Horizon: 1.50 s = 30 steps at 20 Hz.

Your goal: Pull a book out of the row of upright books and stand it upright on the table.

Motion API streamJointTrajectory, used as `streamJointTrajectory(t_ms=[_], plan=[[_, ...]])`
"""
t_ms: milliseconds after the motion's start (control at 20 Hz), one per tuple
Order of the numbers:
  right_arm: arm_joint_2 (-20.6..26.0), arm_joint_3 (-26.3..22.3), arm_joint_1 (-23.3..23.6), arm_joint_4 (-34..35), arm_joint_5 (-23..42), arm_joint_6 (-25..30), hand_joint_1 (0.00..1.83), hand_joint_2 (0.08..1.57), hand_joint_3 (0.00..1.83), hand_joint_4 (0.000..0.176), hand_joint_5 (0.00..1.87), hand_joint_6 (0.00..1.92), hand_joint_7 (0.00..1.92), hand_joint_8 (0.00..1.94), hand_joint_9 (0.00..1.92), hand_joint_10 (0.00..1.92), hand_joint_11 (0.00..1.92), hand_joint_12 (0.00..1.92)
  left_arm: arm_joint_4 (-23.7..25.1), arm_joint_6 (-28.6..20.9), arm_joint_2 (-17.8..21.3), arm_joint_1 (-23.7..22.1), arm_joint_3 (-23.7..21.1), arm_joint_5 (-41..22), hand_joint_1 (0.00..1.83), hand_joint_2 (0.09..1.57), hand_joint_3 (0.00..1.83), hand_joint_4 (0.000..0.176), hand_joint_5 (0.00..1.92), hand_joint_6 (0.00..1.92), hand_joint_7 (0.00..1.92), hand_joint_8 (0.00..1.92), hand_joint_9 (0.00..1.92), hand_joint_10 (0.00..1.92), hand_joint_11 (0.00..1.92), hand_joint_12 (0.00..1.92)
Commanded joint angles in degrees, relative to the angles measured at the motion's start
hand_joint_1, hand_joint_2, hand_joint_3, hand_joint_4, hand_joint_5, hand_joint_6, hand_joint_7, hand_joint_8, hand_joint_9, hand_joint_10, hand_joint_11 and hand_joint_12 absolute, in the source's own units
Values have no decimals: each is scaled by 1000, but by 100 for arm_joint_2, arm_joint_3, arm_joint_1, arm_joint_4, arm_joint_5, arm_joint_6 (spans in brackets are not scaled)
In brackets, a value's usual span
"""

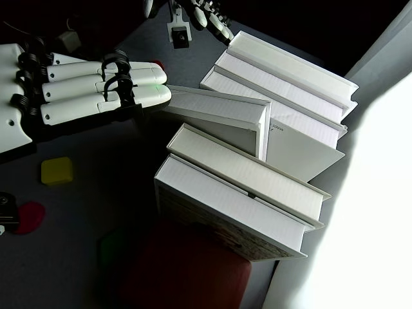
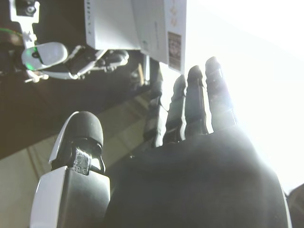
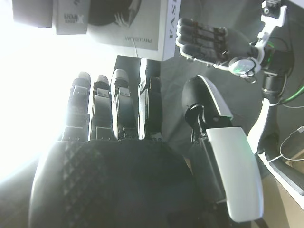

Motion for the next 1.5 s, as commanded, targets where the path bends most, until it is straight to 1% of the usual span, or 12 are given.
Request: streamJointTrajectory(t_ms=[0,200,450,650,800,900,950,1000,1050,1100,1300,1450], plan=[[11,-41,4,27,481,29,253,1421,4,0,721,63,121,2,0,0,0,0,-195,-33,3,-29,0,-716,129,1366,1,57,77,0,0,0,0,0,0,0],[153,-168,-176,-169,724,265,125,1391,0,0,935,140,146,7,0,0,0,0,-216,-32,6,-15,-5,-736,230,1356,0,33,111,7,0,0,0,0,0,0],[264,-336,-348,-414,907,454,68,1355,0,0,809,64,128,2,0,0,0,0,-232,-31,7,-1,-6,-753,241,1358,0,60,81,1,0,0,0,0,0,0],[288,-350,-456,-541,1023,677,147,1364,0,0,717,11,83,0,0,0,0,0,-249,-31,8,10,-7,-771,240,1367,2,34,98,7,0,0,0,0,0,0],[297,-335,-483,-556,1048,713,203,1393,1,0,53,0,0,0,0,0,0,0,-263,-31,6,16,-6,-770,189,1369,2,43,87,0,0,0,0,0,0,0],[297,-275,-405,-550,1048,713,258,1374,0,33,10,0,0,0,0,0,0,0,-264,-30,6,17,-5,-768,172,1368,2,53,83,0,0,0,0,0,0,0],[297,-218,-339,-528,1045,712,318,1350,0,79,0,0,0,0,0,0,0,0,-266,-27,5,18,-2,-768,182,1364,0,51,87,4,0,0,0,0,0,0],[297,-191,-247,-521,1046,690,318,1350,0,79,0,0,0,0,0,0,0,0,-266,-27,3,18,4,-766,182,1364,0,51,87,4,0,0,0,0,0,0],[297,-194,-213,-531,1047,674,442,1319,0,126,0,0,0,0,0,0,0,0,-266,-26,2,20,4,-767,207,1359,0,51,92,4,0,0,0,0,0,0],[297,-195,-162,-566,1047,668,604,1296,0,102,0,0,0,0,0,0,0,0,-271,-26,2,25,4,-768,223,1359,0,44,96,4,0,0,0,0,0,0],[307,-192,-58,-671,1019,668,1055,1179,0,93,0,0,0,0,0,0,0,0,-292,-25,2,44,4,-776,273,1359,0,35,113,7,0,0,0,0,0,0],[389,-196,140,-1054,721,713,1242,1124,0,110,0,0,0,0,0,0,0,0,-310,-19,2,61,5,-784,237,1362,0,40,103,1,0,0,0,0,0,0]])
